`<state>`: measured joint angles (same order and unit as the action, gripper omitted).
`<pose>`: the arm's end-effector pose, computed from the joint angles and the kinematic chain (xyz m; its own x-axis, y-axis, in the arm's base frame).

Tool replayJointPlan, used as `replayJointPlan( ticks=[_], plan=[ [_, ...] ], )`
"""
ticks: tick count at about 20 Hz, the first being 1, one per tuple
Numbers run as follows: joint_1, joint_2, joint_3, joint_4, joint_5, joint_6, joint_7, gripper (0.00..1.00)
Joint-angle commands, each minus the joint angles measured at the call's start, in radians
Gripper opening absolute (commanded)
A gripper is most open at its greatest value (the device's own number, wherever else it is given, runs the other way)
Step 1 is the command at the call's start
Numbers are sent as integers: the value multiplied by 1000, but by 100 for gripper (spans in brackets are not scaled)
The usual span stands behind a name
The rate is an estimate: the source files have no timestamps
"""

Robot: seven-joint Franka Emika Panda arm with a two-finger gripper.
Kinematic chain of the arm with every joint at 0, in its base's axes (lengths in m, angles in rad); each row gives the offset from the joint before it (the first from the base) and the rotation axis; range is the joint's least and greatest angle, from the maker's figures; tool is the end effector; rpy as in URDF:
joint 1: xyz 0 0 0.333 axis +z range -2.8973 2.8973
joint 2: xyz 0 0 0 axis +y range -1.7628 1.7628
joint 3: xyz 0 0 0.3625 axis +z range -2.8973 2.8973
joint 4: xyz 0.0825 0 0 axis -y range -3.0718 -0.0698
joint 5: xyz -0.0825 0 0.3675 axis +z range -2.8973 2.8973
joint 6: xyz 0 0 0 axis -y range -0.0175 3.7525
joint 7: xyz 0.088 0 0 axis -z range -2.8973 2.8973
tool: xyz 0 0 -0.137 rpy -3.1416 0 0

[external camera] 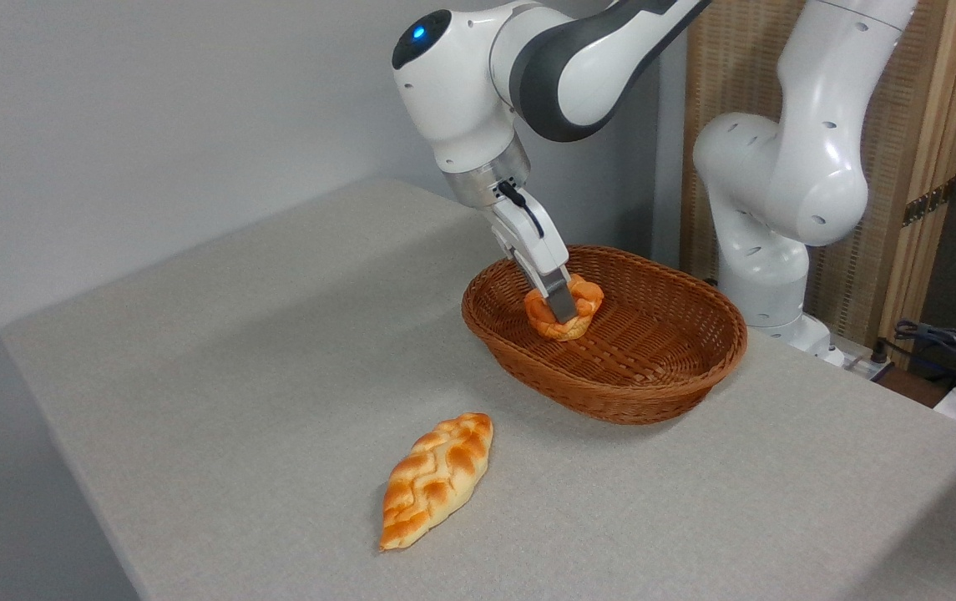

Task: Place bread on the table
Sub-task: 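Lower the gripper onto the round bun and close on it, then lift the bun out of the basket and carry it beside the braided loaf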

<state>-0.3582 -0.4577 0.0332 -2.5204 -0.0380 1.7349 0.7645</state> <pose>0.2981 -0.1048 0.4358 0.4358 -0.8777 -0.1993 -0.8408 -0.4761 0.2579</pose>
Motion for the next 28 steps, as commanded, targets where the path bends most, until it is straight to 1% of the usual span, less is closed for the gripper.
replayJointPlan(
  ticks=[1, 3, 4, 5, 6, 7, 9, 11, 12, 13, 14, 16, 18, 19, 20, 21, 22, 23, 24, 26, 27, 28],
  plan=[
    [7, -1, 10, 20, -5, 11, 2, 19],
    [7, -3, 10, 57, -5, -15, 1, 19],
    [4, -4, 8, 93, -5, -84, 1, 19],
    [-4, 0, 11, 142, -5, -177, 7, 20],
    [-7, 5, 25, 193, -5, -216, 22, 20],
    [-8, 8, 36, 212, -5, -216, 32, 20],
    [-10, 13, 79, 299, 0, -216, 62, 20],
    [-10, 43, 126, 382, 7, -192, 96, 20],
    [-10, 80, 154, 434, 18, -169, 101, 20],
    [-10, 114, 165, 475, 32, -135, 102, 22],
    [-10, 131, 165, 491, 38, -115, 102, 22],
    [-8, 192, 166, 519, 87, -39, 102, 22],
    [-10, 253, 149, 519, 144, 43, 99, 23],
    [-11, 286, 128, 519, 167, 70, 96, 24],
    [-13, 303, 116, 519, 179, 80, 93, 24],
    [-13, 332, 103, 519, 213, 107, 91, 24],
    [-13, 356, 102, 519, 245, 133, 87, 26],
    [-13, 379, 100, 519, 266, 153, 85, 29],
    [-13, 399, 93, 519, 273, 176, 85, 31],
    [-13, 433, 80, 517, 273, 228, 85, 52],
    [-15, 448, 80, 519, 273, 247, 85, 67],
    [-15, 453, 79, 519, 273, 256, 85, 73]
  ],
)
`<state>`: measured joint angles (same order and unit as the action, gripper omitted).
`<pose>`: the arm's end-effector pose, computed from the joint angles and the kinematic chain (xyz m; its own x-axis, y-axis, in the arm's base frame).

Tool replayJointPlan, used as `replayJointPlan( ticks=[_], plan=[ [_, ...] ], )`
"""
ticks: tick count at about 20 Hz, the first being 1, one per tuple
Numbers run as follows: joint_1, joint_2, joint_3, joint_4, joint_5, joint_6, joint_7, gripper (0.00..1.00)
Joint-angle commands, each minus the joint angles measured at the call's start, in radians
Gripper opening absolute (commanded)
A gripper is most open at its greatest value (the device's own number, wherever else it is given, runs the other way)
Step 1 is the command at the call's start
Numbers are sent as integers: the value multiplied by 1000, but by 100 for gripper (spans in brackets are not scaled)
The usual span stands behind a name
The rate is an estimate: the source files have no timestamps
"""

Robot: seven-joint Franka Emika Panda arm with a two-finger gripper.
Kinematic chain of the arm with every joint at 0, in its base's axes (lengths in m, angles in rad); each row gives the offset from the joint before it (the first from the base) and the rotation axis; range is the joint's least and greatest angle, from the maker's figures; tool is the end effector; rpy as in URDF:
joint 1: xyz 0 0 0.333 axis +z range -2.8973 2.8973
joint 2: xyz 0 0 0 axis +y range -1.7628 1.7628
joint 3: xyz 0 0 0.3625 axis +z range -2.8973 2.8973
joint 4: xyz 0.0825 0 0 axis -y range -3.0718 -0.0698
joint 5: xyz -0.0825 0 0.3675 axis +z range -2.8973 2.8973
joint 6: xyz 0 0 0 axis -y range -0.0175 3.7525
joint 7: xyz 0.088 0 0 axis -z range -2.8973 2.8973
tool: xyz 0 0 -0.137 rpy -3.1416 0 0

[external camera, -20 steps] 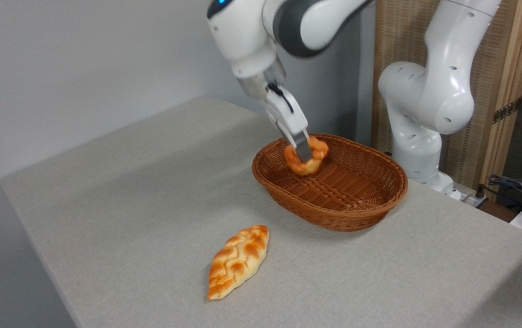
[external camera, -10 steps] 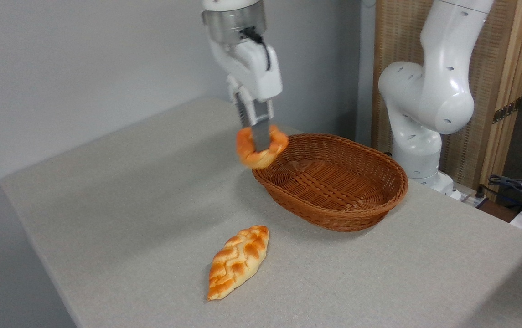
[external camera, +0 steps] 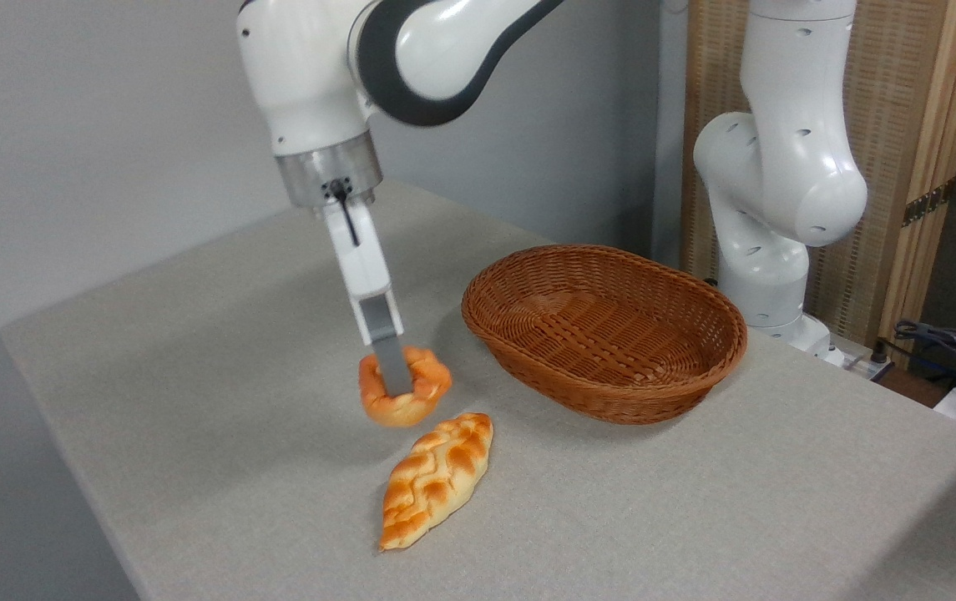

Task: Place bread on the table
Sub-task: 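Lift the bun out of the basket and carry it beside the braided loaf, then lower the bun onto the table and open the gripper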

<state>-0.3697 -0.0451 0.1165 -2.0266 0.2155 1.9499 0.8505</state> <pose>0.5092 -0.1100 0.4898 0.3766 -0.9108 -0.1694 -0.9260 -0.3650 -0.0964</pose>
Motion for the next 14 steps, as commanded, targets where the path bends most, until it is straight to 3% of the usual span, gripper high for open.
replayJointPlan(
  ticks=[1, 3, 14],
  plan=[
    [-6, 51, -4, 23, 19, 58, -1, 81],
    [-14, 68, -6, 22, 19, 67, 4, 100],
    [-34, 99, -17, 19, -1, 87, 1, 100]
  ],
)
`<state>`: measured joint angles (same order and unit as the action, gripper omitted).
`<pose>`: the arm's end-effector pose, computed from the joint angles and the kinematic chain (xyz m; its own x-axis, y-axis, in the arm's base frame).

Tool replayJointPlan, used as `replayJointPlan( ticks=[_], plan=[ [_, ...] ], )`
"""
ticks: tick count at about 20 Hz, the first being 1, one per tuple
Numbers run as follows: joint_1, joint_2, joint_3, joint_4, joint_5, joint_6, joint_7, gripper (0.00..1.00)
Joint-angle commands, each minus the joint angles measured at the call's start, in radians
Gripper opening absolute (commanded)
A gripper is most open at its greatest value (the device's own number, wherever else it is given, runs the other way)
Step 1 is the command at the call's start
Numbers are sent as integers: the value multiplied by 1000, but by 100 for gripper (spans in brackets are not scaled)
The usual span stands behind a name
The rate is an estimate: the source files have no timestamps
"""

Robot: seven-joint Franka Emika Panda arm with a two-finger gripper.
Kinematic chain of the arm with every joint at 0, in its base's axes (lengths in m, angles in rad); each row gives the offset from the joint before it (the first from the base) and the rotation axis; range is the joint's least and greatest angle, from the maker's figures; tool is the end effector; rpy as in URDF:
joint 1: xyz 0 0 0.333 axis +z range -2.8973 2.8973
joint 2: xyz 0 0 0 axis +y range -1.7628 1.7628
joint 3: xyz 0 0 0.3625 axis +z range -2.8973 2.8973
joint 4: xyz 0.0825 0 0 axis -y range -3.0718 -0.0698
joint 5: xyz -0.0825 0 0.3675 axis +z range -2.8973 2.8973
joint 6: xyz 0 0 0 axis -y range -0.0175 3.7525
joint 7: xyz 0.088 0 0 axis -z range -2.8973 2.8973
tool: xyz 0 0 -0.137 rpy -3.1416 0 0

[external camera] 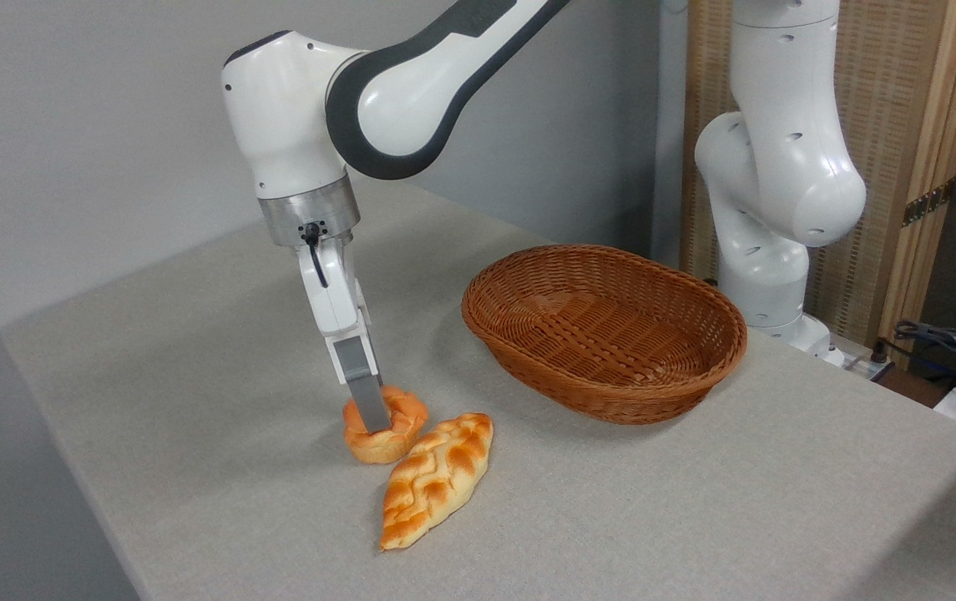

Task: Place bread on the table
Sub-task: 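Lower the bun onto the table and open the gripper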

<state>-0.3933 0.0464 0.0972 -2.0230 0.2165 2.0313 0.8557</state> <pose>0.5264 -0.1424 0.4497 0.3161 -0.9321 -0.1769 -0.9482 -0.3044 -0.0908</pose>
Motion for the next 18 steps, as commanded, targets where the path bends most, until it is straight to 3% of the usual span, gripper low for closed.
replayJointPlan(
  ticks=[1, 6, 8, 11, 13, 18],
  plan=[
    [-10, 7, 2, 17, -8, 6, -4, 100],
    [-10, -5, 2, 24, -133, 4, -12, 100],
    [-9, -11, 2, 64, -141, -12, -93, 100],
    [4, -13, 4, 142, -140, -23, -297, 100],
    [8, -14, 13, 180, -144, -40, -322, 100],
    [108, -14, 30, 332, -189, -247, -299, 100]
  ],
)
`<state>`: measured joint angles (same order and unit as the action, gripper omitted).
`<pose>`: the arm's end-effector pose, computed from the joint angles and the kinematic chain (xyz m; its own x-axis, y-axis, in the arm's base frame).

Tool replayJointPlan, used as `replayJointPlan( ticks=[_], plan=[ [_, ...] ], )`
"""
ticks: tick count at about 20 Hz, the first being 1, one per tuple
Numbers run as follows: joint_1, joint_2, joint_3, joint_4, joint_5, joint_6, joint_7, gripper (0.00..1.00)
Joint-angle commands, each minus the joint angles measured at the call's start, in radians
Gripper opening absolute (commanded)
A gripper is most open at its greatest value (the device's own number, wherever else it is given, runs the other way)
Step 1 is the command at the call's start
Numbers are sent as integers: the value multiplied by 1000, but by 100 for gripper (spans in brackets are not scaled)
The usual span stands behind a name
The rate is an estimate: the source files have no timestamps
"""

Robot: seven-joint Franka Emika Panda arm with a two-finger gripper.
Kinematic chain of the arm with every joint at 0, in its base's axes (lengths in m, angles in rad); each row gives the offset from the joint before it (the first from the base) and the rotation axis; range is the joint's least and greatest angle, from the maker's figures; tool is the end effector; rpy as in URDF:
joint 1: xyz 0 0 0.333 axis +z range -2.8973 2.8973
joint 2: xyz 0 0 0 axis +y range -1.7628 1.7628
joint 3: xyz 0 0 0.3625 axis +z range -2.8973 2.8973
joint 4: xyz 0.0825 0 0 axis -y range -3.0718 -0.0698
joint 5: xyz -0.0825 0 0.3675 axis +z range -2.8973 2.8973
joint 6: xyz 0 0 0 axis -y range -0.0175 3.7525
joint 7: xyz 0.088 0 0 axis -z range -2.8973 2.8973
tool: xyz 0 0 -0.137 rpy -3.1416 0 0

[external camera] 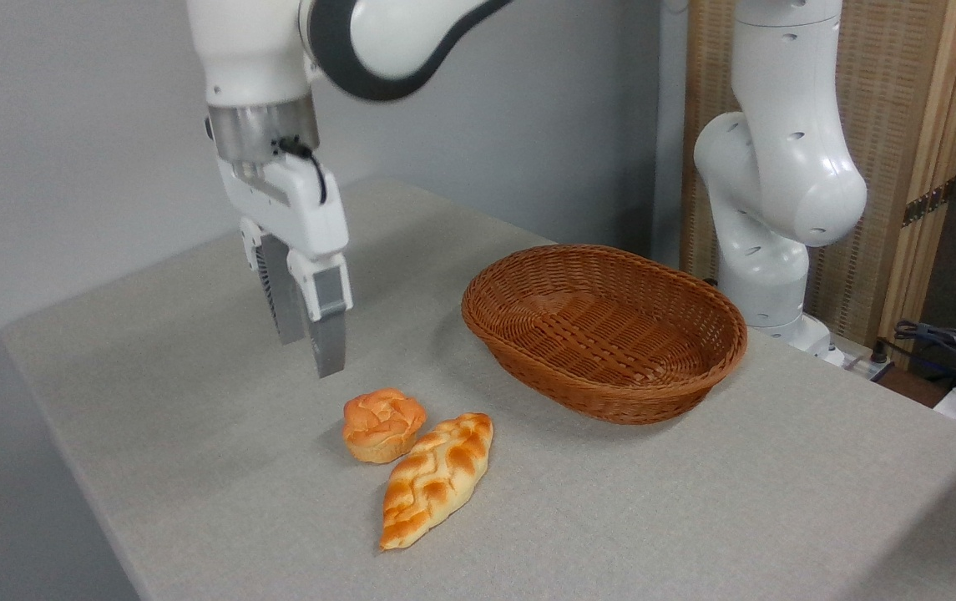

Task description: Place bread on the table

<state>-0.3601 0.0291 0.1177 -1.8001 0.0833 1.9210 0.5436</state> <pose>0.5548 -0.1295 0.5509 0.6867 -0.7261 0.0342 -0.7186 -0.6852 -0.1186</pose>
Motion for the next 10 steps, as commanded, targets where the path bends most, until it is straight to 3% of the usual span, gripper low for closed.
replayJointPlan(
  ticks=[1, 6, 10],
  plan=[
    [101, 2, 8, 132, -63, -173, 38, 100],
    [191, 0, 22, 223, -135, -287, 145, 100],
    [220, -8, 13, 245, -142, -326, 188, 100]
  ],
)
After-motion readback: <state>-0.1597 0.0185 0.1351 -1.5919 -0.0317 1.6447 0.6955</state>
